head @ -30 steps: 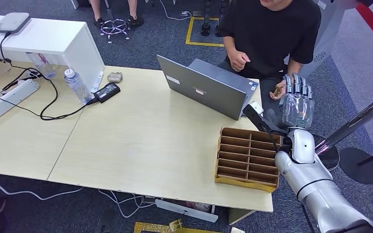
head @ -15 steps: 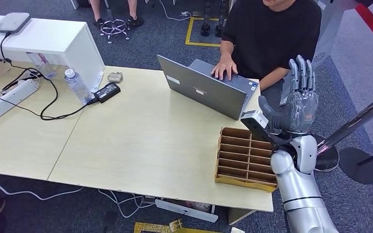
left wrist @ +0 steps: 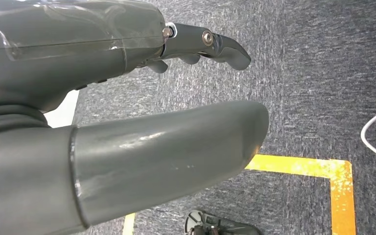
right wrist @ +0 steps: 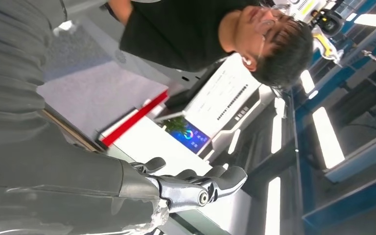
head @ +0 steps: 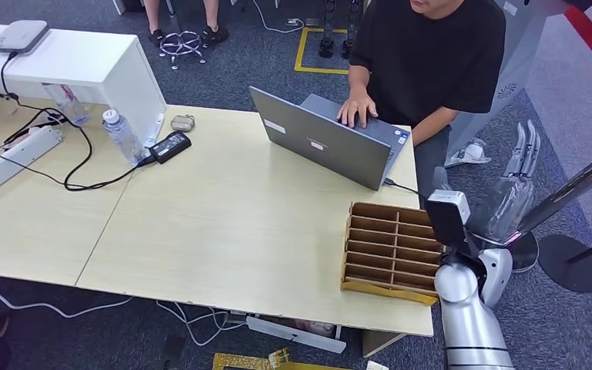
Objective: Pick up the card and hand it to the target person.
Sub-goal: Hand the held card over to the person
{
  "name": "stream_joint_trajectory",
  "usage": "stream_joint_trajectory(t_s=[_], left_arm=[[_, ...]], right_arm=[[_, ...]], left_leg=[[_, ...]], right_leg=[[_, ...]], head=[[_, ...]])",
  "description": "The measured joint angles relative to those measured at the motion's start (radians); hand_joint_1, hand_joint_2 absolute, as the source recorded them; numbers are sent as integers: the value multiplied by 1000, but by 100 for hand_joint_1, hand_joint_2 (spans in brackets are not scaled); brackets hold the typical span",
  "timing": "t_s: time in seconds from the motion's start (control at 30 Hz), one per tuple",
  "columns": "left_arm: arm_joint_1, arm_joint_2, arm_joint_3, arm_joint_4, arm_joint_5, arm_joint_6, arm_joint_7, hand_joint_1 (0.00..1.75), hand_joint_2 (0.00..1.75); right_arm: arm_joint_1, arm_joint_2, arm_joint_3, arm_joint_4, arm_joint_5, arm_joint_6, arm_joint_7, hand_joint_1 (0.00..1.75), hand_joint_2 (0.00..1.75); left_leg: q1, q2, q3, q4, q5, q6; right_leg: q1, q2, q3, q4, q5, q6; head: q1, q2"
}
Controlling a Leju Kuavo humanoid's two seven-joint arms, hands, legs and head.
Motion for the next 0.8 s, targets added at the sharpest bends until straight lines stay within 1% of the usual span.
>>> stream_joint_trajectory(t_s=[0.17,0.43,0.63,0.8], left_arm=[[0,-2,0,0,12,7,-3,0,0],[0,-2,0,0,13,14,-4,0,0],[0,-2,0,0,14,17,-8,0,0],[0,-1,1,0,16,17,-15,0,0]], right_arm=[[85,5,-1,-39,-54,0,-18,0,175],[221,32,-5,-57,-72,0,-101,0,175],[290,68,-19,-47,-98,0,-145,0,175],[320,90,-30,-32,-139,0,-166,0,175]], left_leg=[[0,0,0,0,0,0],[0,0,0,0,0,0],[0,0,0,-1,0,0],[0,0,0,-1,0,0]], right_leg=[[0,0,0,0,0,0],[0,0,0,0,0,0],[0,0,0,0,0,0],[0,0,0,0,0,0]], head=[[0,0],[0,0],[0,0],[0,0]])
